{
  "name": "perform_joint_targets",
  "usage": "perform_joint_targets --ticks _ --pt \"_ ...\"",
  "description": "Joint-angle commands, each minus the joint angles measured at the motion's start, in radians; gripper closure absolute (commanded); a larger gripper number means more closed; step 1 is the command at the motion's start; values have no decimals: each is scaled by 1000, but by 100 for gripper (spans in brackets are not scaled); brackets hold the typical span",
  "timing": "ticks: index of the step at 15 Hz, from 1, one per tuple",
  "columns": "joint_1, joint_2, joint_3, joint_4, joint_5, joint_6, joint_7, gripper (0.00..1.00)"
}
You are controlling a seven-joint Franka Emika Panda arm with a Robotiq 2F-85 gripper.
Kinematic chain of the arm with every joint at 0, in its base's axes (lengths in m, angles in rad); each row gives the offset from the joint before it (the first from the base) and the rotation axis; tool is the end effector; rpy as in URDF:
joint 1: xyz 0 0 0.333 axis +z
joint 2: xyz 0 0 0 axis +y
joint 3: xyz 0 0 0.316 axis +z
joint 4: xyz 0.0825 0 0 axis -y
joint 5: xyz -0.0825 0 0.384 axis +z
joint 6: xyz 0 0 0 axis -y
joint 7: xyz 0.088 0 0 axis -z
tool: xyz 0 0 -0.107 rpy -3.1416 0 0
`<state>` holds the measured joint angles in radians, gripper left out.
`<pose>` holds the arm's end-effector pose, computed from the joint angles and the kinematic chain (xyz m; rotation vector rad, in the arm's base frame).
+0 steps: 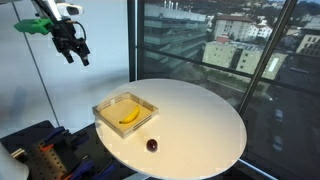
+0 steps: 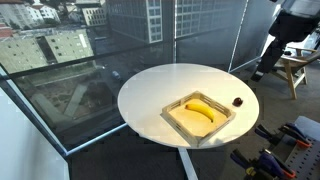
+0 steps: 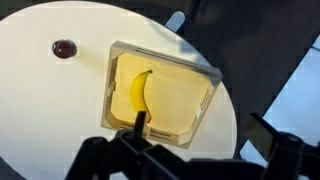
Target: Put the plum in the crate
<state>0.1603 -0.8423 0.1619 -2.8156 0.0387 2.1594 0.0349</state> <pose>0.2968 0.0966 0.4386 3.0500 0.3461 0.2946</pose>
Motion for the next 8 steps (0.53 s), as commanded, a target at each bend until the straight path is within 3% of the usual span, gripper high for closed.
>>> perform_joint_targets --ticks 1,8 --pt "-4 10 -14 8 -10 4 -2 0" --pt "-17 21 -65 14 0 31 -26 0"
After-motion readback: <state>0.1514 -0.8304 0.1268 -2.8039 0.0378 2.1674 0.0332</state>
